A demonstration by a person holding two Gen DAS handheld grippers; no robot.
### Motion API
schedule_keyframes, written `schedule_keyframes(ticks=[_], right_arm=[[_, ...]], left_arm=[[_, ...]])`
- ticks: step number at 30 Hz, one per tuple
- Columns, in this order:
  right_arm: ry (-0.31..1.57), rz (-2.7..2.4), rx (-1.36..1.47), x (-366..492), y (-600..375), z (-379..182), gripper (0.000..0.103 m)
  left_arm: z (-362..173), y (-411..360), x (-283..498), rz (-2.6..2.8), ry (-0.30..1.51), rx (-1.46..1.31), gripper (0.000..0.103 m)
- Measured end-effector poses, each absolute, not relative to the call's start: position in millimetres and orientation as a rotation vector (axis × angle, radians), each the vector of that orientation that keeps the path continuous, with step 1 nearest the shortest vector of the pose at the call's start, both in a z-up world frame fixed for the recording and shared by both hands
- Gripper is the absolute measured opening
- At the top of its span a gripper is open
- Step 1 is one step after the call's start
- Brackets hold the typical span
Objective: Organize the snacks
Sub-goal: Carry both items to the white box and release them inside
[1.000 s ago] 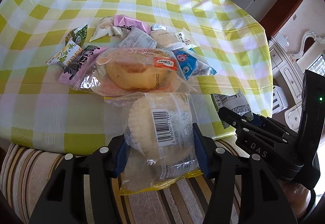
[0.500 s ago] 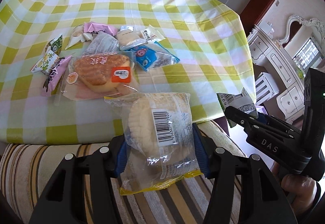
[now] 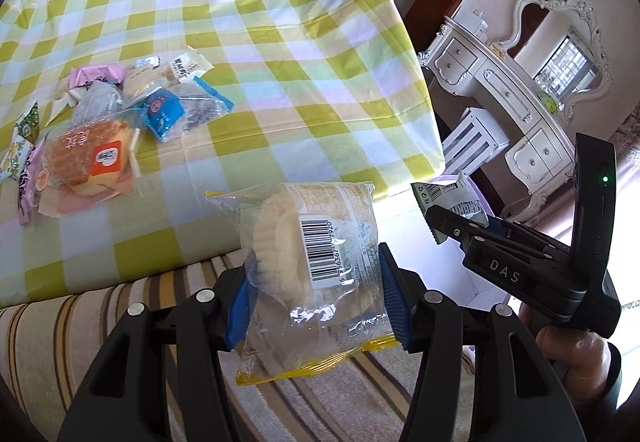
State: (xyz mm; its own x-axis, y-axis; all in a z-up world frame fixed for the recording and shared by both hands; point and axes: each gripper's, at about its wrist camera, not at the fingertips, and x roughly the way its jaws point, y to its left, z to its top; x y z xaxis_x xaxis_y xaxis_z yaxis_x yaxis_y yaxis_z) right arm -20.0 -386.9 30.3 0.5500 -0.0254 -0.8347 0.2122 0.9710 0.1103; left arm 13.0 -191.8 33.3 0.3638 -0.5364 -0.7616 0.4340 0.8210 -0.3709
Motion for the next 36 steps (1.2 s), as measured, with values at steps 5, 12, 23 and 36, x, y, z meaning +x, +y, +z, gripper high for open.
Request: schedule_keyframes(ticks=[5, 12, 23, 36], right_arm=[[0.979, -0.191, 0.223, -28, -407, 28, 0.041], [0.991, -0.273, 0.248, -39, -436, 18, 0.042], [0.985, -0.382, 0.278, -55, -471, 12, 0.051], [0.965, -0.429, 0.305, -61, -487, 14, 0.072]], left_arm=[[33, -217, 10, -0.682, 1.031, -0.087, 0.054], [30, -246, 8, -0.748, 1.055, -0.06, 0.054], [24, -286, 5, -0.817, 1.085, -0.018, 0.054], [22, -306, 7, -0.881, 1.1, -0.041, 0.069]])
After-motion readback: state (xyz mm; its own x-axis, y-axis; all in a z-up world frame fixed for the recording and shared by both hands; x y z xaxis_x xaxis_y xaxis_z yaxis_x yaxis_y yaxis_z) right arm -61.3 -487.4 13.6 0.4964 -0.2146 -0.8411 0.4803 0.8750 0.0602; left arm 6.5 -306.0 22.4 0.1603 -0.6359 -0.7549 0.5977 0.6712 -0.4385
